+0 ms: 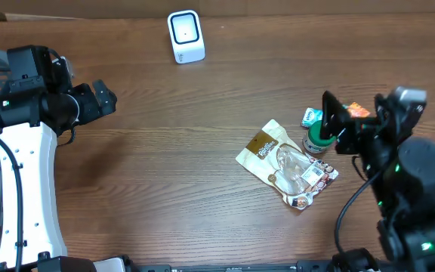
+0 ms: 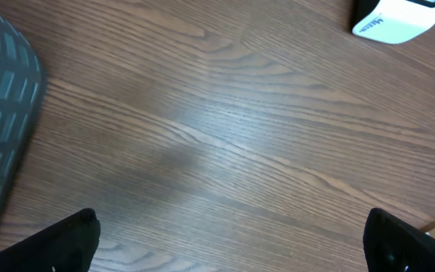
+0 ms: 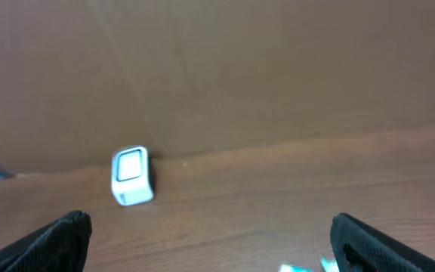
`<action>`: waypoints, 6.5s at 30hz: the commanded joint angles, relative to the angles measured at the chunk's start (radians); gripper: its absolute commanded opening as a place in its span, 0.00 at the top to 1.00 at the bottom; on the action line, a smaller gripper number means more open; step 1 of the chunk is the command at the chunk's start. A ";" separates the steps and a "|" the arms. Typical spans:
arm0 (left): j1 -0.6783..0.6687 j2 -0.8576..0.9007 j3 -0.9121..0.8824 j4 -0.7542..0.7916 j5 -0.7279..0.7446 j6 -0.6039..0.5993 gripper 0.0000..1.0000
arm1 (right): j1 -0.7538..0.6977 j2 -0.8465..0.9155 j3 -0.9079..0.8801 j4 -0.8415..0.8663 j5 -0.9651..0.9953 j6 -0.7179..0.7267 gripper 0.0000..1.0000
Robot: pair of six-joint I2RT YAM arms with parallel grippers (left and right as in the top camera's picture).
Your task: Scan the item barcode
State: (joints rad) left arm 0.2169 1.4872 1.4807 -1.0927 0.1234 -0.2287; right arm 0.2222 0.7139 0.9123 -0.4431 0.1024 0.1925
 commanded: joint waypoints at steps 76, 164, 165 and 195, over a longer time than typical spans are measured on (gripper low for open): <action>-0.024 -0.040 0.000 0.000 -0.004 0.012 0.01 | -0.052 -0.711 -0.904 0.359 -0.123 -0.063 0.00; -0.250 -1.483 -1.476 1.030 0.045 0.472 0.00 | -0.052 -0.711 -0.904 0.359 -0.123 -0.063 0.00; -0.250 -1.483 -1.476 1.030 0.046 0.472 0.00 | -0.052 -0.711 -0.904 0.359 -0.123 -0.063 0.00; -0.250 -1.483 -1.476 1.030 0.045 0.472 0.00 | -0.052 -0.711 -0.904 0.359 -0.123 -0.063 0.00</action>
State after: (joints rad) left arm -0.0330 0.0158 0.0113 -0.0635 0.1581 0.2611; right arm 0.1707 0.0139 0.0185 -0.0902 -0.0254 0.1307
